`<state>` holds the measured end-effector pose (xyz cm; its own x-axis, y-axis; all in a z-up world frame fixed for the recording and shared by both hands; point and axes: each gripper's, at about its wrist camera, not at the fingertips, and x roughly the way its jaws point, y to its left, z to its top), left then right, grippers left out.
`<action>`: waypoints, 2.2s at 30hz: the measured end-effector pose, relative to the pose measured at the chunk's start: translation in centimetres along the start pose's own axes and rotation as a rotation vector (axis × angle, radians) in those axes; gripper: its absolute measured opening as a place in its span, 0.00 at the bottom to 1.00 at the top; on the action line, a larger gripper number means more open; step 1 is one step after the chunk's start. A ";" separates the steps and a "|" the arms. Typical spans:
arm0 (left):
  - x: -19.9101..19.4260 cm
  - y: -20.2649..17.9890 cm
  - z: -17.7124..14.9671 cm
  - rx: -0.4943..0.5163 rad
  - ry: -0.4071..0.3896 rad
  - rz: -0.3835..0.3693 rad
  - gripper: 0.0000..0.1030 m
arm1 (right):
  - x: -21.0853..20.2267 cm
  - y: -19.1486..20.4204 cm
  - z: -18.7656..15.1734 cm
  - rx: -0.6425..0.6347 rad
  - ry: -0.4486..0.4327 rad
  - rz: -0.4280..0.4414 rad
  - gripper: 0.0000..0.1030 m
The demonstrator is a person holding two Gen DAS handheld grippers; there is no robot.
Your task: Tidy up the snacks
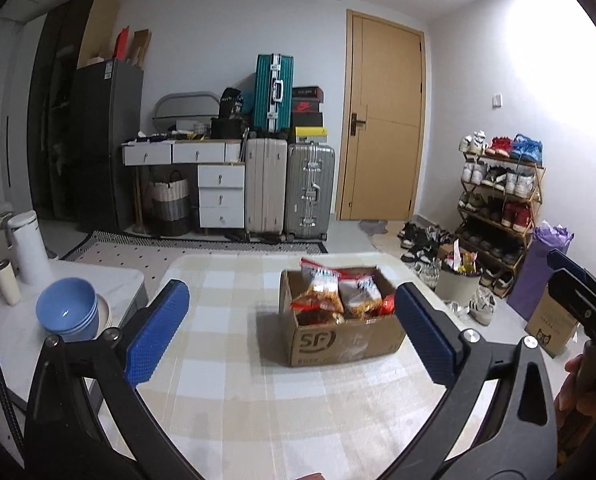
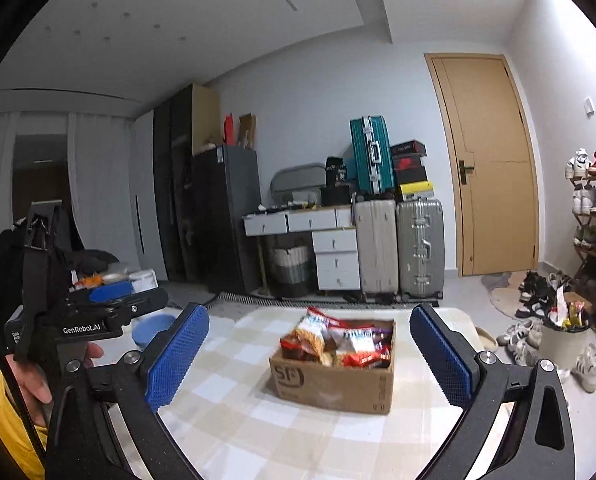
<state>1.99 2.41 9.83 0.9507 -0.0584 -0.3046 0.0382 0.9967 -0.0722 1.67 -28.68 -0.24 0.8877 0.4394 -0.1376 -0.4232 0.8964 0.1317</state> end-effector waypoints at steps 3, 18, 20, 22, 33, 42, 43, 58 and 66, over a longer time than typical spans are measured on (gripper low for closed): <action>0.2 0.3 -0.9 0.002 0.014 0.005 1.00 | 0.2 -0.4 -0.6 0.025 0.017 0.000 1.00; 8.7 0.5 -5.2 0.010 0.033 0.040 1.00 | 5.4 -3.2 -5.1 -0.047 0.040 -0.100 1.00; 10.9 0.8 -6.5 0.008 0.045 0.045 1.00 | 7.1 -4.2 -6.3 -0.054 0.067 -0.107 1.00; 13.4 1.3 -7.7 -0.003 0.069 0.057 1.00 | 8.7 -5.1 -7.1 -0.049 0.080 -0.107 1.00; 23.5 2.8 -13.6 -0.002 0.067 0.070 1.00 | 13.6 -9.4 -11.5 0.002 0.080 -0.125 0.99; 25.4 2.9 -14.7 0.022 0.029 0.096 1.00 | 13.7 -9.3 -11.7 0.021 0.082 -0.106 1.00; 25.3 2.9 -14.8 0.023 0.023 0.095 1.00 | 13.6 -9.0 -11.5 0.014 0.084 -0.105 1.00; 25.7 2.6 -14.8 0.047 0.031 0.092 1.00 | 13.8 -7.3 -11.8 -0.047 0.074 -0.090 1.00; 24.6 2.4 -14.9 0.054 0.017 0.084 1.00 | 13.6 -7.4 -12.0 -0.032 0.066 -0.085 1.00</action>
<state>20.90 2.55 -11.95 0.9458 0.0248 -0.3237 -0.0243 0.9997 0.0058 14.71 -28.66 -14.88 0.9072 0.3637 -0.2115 -0.3536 0.9315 0.0851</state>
